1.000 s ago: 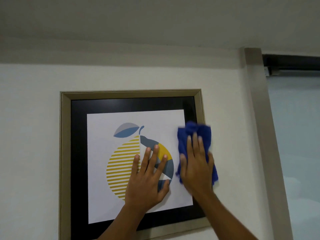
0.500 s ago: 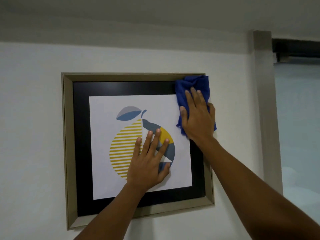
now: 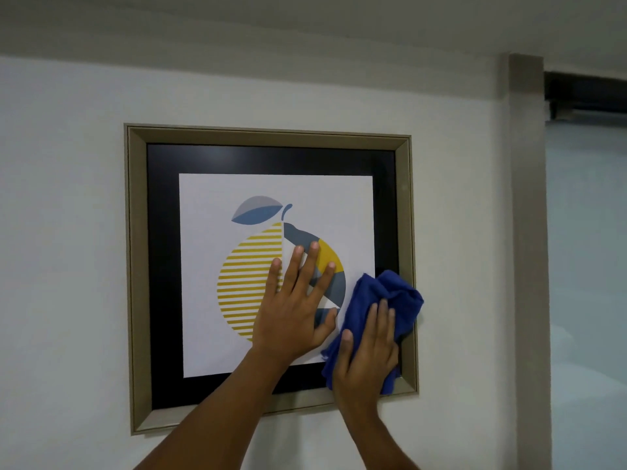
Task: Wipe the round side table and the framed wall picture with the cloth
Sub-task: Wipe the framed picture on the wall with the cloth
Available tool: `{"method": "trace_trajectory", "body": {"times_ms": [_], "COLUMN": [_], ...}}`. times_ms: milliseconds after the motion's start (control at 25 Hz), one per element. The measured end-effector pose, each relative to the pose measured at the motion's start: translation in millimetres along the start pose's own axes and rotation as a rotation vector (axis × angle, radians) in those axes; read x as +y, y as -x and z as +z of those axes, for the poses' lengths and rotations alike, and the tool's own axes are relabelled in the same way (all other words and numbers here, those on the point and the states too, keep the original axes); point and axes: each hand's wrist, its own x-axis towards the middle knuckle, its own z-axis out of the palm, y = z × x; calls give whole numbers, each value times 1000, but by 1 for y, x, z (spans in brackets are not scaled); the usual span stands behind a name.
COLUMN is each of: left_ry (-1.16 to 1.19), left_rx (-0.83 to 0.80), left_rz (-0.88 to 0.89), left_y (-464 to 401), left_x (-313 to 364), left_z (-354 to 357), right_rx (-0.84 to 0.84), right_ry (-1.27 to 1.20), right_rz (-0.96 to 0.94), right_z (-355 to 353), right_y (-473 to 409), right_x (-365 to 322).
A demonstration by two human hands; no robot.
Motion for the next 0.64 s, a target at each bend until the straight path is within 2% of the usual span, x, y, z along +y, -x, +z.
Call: {"method": "trace_trajectory", "body": {"times_ms": [80,240,360,640], "left_ry": [2,-7,-1,-5], "left_rx": [-1,6,20,-10], "left_rz": [2,11,15,26], "left_y": [0,0,0,9], "left_x": [0,-2,-1,4], "left_z": [-1,1,3,-6], "right_rx": [-61,-192,-215,-266], "right_ry": [54,371,498,442], "right_rz": [-8,-245,-374,-389], "right_z": [-3,-37,-59,-79], "right_y": [-2,-9,-20,-5], "right_x": [-5,40,66,61]}}
